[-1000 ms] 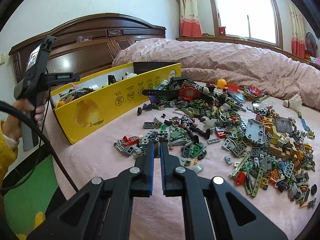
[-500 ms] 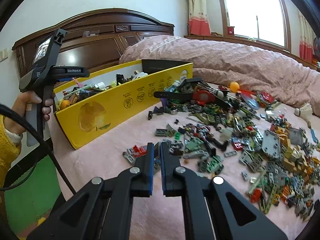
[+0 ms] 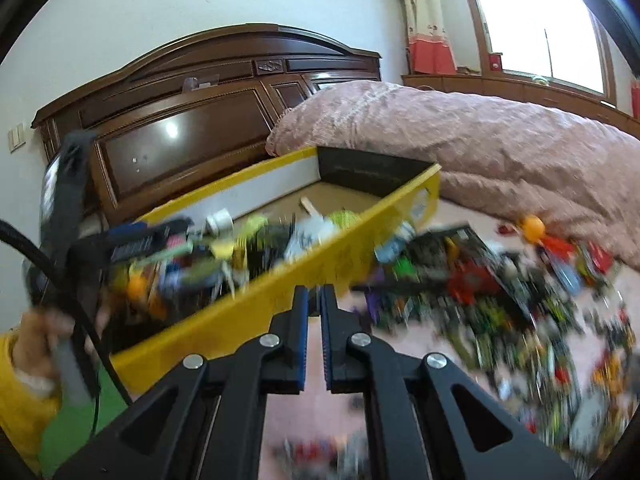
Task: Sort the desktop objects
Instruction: 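Lower both held pieces into the yellow box and open both tools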
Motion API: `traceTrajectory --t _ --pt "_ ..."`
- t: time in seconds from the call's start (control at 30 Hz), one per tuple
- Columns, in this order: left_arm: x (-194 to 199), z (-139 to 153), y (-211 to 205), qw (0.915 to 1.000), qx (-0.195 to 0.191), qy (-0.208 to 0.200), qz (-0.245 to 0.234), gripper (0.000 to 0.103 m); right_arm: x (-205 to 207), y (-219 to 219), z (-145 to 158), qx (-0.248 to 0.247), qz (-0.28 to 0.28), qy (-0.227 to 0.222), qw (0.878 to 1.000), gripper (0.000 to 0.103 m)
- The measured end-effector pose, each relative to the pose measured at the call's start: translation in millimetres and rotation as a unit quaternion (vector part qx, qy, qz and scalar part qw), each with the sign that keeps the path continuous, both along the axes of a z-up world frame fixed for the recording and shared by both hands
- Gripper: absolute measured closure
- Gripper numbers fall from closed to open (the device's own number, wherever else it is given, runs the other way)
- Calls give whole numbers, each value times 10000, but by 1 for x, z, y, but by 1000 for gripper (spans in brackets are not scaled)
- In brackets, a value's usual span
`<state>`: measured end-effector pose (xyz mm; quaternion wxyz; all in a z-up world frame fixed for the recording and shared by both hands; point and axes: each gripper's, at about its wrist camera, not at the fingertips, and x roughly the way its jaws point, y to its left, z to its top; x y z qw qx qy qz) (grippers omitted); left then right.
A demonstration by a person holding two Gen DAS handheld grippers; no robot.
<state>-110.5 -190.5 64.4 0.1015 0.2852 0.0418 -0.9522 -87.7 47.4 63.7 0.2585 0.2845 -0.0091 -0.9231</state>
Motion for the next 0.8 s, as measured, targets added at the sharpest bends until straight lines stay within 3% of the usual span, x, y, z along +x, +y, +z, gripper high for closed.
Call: traceTrajectory --t 0.3,0.57,0.67,0.7,0.8 --pt "-2 -1 0 9999 45 -2 -160 31 -97 -51 -4 244 69 -228 9994 96" --pt "0 -1 -4 9996 230 91 -147 31 -142 -63 -12 182 -12 -562 9983 94" --pt "0 -2 -3 9996 216 98 -153 31 -142 -56 -9 -13 -84 -665 9977 78" --pt "1 -2 -3 9996 218 104 -151 31 -139 -52 -8 -126 -80 -698 9974 66" --pt "2 -2 -4 9996 219 131 -119 31 -128 -41 0 -302 -130 -685 9971 61"
